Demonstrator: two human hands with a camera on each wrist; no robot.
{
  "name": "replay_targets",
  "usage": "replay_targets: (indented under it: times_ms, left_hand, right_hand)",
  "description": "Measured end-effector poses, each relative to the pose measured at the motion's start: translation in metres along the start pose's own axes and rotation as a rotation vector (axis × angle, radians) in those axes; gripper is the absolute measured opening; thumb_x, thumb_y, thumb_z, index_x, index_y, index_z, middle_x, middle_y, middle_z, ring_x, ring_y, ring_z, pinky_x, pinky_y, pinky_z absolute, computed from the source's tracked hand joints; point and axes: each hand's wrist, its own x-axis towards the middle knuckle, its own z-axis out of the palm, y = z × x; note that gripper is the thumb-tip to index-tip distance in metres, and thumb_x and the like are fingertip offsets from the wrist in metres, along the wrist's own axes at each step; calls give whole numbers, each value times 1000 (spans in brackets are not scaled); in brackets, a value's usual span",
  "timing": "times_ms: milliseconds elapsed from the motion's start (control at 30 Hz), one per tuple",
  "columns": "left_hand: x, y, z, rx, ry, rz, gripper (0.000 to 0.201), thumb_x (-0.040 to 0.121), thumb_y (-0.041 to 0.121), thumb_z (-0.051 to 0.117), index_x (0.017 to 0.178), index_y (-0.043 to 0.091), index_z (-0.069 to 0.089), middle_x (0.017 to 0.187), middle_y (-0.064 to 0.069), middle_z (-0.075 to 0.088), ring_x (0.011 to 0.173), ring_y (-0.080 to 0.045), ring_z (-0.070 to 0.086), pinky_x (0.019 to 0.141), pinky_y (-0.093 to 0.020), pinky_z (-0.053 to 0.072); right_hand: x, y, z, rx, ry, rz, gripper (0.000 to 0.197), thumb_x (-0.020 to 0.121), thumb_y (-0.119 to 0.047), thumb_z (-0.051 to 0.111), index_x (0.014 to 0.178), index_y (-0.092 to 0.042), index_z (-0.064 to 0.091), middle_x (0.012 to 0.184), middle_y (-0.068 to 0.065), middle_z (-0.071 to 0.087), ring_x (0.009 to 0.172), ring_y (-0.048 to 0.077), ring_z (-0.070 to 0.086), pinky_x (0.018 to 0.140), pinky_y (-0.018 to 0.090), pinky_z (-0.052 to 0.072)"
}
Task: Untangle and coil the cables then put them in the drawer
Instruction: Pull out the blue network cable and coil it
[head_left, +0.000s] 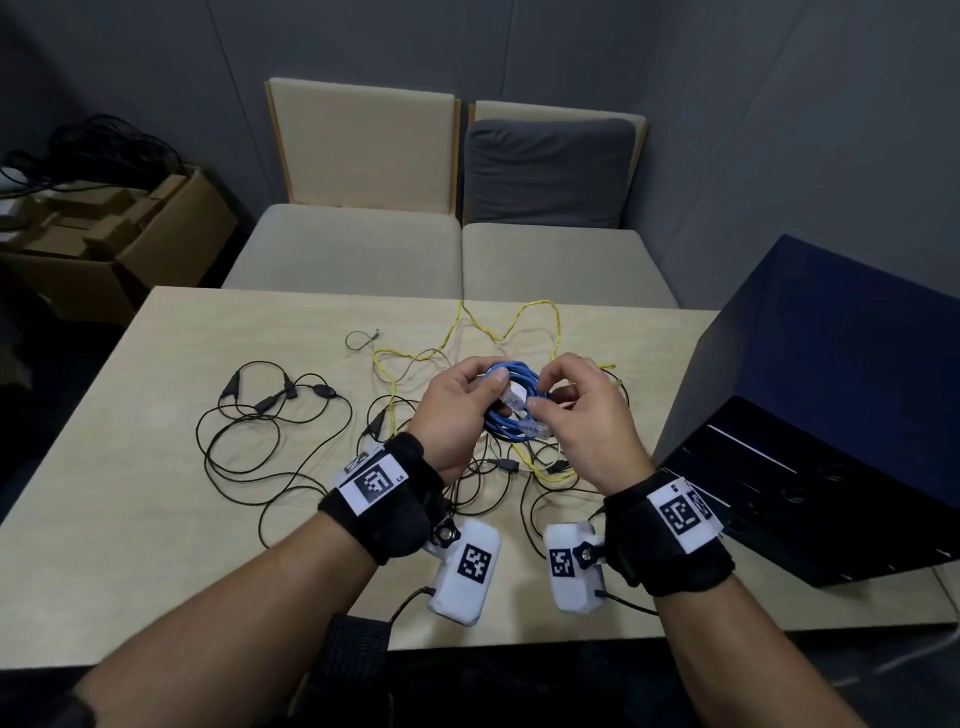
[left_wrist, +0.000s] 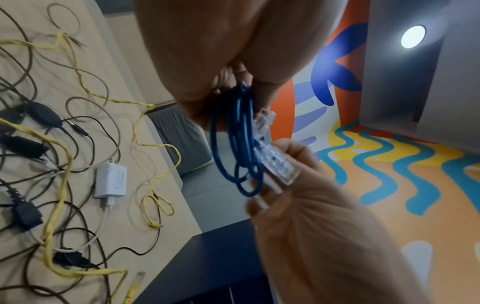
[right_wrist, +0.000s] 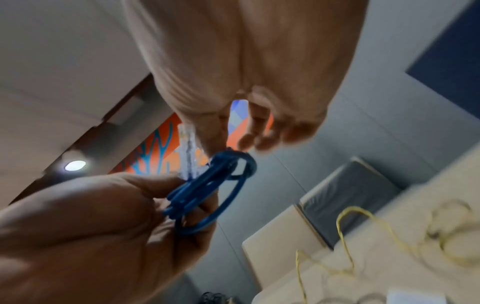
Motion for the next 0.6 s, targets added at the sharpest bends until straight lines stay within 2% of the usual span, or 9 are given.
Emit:
replay_targets:
  times_ms: [67, 167, 267, 300, 367, 433, 500, 567, 600]
  left_hand:
    - [0, -4, 0, 17, 2, -9, 15, 97, 9, 48, 98, 10, 63, 78, -7, 64, 64, -16, 52, 63, -28, 47]
    - [-2, -6, 0, 44, -12, 9, 15, 97, 7, 49, 99, 8, 63, 89, -16, 64, 75, -24, 57, 72, -35, 49]
    - [-3, -5, 1, 93, -21, 26, 15, 97, 5, 49, 99, 7, 63, 85, -11, 68, 73, -20, 63, 65, -29, 54]
    - [-4, -5, 2, 110, -22, 35, 15, 97, 5, 49, 100, 7, 64, 84, -12, 67, 72, -20, 63, 63, -28, 54]
    - [-5, -6, 3, 112, -16, 56, 16, 97, 5, 49, 104, 9, 64, 85, -13, 66, 74, -21, 61, 67, -29, 53]
    - [-7, -6, 4, 116, -19, 113, 25, 97, 6, 49, 111, 22, 62, 84, -15, 64, 75, -21, 61, 71, -32, 53]
    - [-9, -4, 4, 169, -53, 206, 34, 96, 3, 49, 111, 31, 62, 87, -8, 67, 80, -17, 64, 77, -30, 54]
    - [-12, -2, 4, 210, -97, 258, 33, 95, -3, 46, 104, 23, 65, 91, 7, 71, 88, -8, 65, 81, -22, 51]
    - [-13, -1, 4, 214, -118, 250, 31, 95, -4, 45, 105, 19, 65, 94, 9, 71, 92, -7, 65, 83, -20, 50]
  right_hand:
    - [-3, -7, -3, -143, -1, -99, 18, 80, -9, 71, 78, -24, 62, 87, -3, 49, 77, -6, 48, 67, 7, 35]
    - [-3, -11, -5, -270, -120, -138, 12, 82, -17, 71, 93, -22, 70, 80, -7, 44, 69, 0, 45, 63, 12, 33]
    - [1, -14, -8, -419, -193, -130, 17, 81, -31, 73, 96, -22, 69, 77, -10, 42, 72, 5, 44, 62, 16, 32]
    - [2, -16, -7, -469, -195, -145, 16, 81, -32, 73, 93, -21, 69, 76, -10, 42, 73, 9, 46, 62, 18, 34]
    - [2, -20, -3, -592, -190, -181, 13, 85, -33, 67, 87, -20, 65, 78, -8, 44, 80, 18, 52, 69, 31, 43]
    - [0, -22, -1, -625, -168, -216, 12, 89, -31, 60, 83, -20, 59, 82, -3, 50, 83, 25, 55, 72, 42, 47]
    - [0, -22, -3, -566, -130, -245, 10, 89, -27, 58, 81, -21, 54, 82, 1, 57, 83, 26, 56, 71, 41, 46]
    - [-1, -23, -5, -511, -116, -247, 6, 89, -24, 57, 86, -19, 58, 83, 3, 61, 82, 24, 56, 70, 36, 44]
    - [-2, -23, -6, -483, -115, -235, 5, 89, -23, 57, 88, -19, 59, 81, 2, 62, 80, 22, 56, 68, 33, 41]
